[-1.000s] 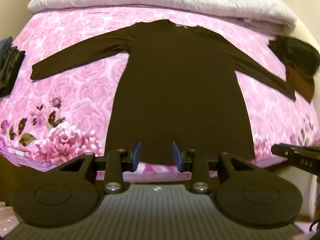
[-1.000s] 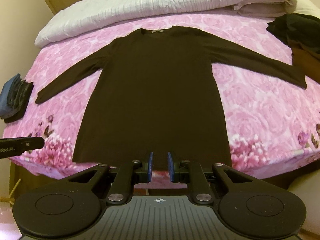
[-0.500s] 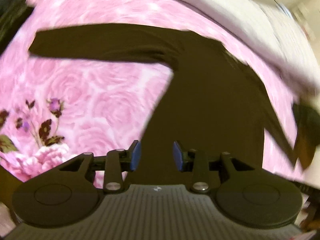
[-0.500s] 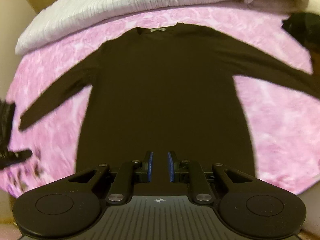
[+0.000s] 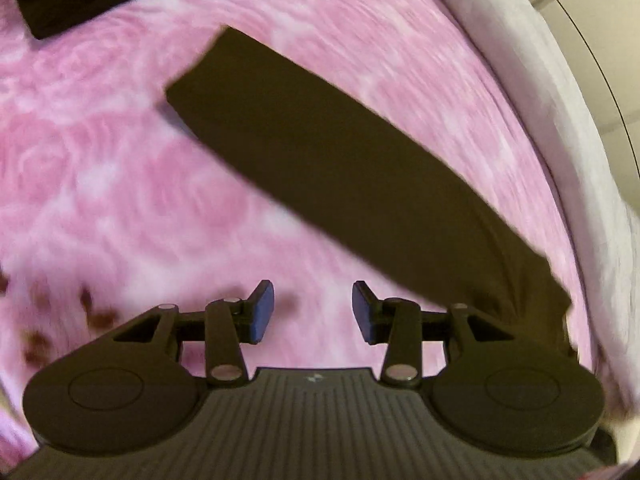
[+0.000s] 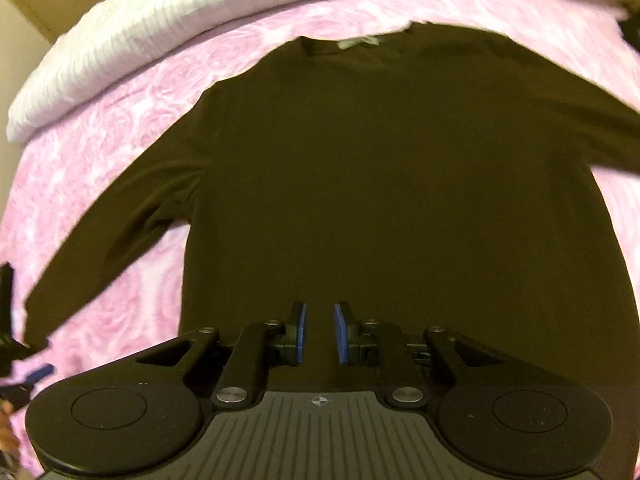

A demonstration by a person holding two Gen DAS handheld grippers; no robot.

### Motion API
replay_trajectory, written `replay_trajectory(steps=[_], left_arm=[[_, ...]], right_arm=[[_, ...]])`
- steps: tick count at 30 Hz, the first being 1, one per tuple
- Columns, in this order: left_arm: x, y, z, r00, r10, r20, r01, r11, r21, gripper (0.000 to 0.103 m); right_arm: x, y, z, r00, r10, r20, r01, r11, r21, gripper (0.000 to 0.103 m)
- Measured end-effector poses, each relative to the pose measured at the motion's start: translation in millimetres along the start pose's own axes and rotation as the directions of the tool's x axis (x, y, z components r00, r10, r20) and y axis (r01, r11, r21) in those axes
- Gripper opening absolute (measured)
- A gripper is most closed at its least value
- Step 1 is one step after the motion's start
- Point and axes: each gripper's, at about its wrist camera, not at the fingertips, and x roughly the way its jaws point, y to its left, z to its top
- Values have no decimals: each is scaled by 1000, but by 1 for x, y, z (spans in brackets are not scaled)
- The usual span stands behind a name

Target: Fold clothes

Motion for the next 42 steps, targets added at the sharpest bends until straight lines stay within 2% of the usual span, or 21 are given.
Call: replay_trajectory(steps=[6,11,14,16,17,18,20,21,23,25,26,28,29,30,32,33,35,36,38,40,42], left_arm=[[8,28,33,991,9,135,11,990,-144,42],[28,50,45,985,22,169,24,964,-264,44],[31,51,46,977,17,215,45,959,-280,47],[30,39,45,972,27,231,25,976,-216,39],[30,33,45,970,31,240,14,983,-184,29],[30,27,44,968,35,249,3,988,-152,3],[29,16,43,963,42,266,-19,996,-87,2],[27,8,42,959,44,280,-32,998,-47,2],[9,-26,32,936,38,351,-78,992,101,2],[-9,-66,16,923,-4,385,-94,967,237,2],[-19,-91,4,921,-51,385,-79,945,316,2],[-36,-139,-22,924,-157,350,-16,895,446,2],[-44,-165,-40,923,-217,317,28,862,506,2],[-48,-191,-61,921,-277,275,81,824,561,2],[-55,-243,-103,904,-389,179,184,730,659,3],[-57,-268,-124,892,-435,123,235,679,696,4],[-43,-305,-166,882,-471,-19,341,610,716,13],[-29,-321,-189,884,-459,-89,377,586,717,22],[5,-341,-232,904,-374,-208,402,572,715,25],[33,-346,-266,919,-269,-288,393,585,709,24],[45,-340,-288,921,-202,-333,385,594,706,24]], right_arm=[[30,3,4,999,-6,-43,5,1000,-18,16],[41,-6,12,998,-9,-61,9,1000,-8,17],[44,-11,17,997,-7,-77,8,1000,3,17],[45,-14,20,997,-5,-80,6,1000,17,17],[45,-16,22,997,2,-74,0,1000,25,16],[44,-19,23,998,18,-55,-16,999,32,16],[39,-24,26,999,40,-22,-39,999,31,12],[37,-27,27,999,48,-8,-48,998,27,0],[31,-35,30,997,67,23,-68,997,43,0],[28,-50,34,996,87,29,-90,991,97,0],[28,-59,36,995,99,26,-102,986,130,0],[27,-79,39,991,131,14,-131,972,194,8],[25,-88,40,991,133,13,-133,969,208,22],[21,-95,41,991,132,18,-133,969,207,44],[11,-109,44,992,125,36,-129,973,190,68],[5,-118,46,991,126,49,-133,973,190,69],[-1,-136,51,989,134,55,-143,967,210,69],[-4,-145,53,989,139,56,-148,964,223,69],[-7,-162,56,987,149,59,-159,956,247,69],[-8,-176,60,986,155,61,-166,950,265,69],[-8,-188,63,983,174,64,-185,943,276,68]])
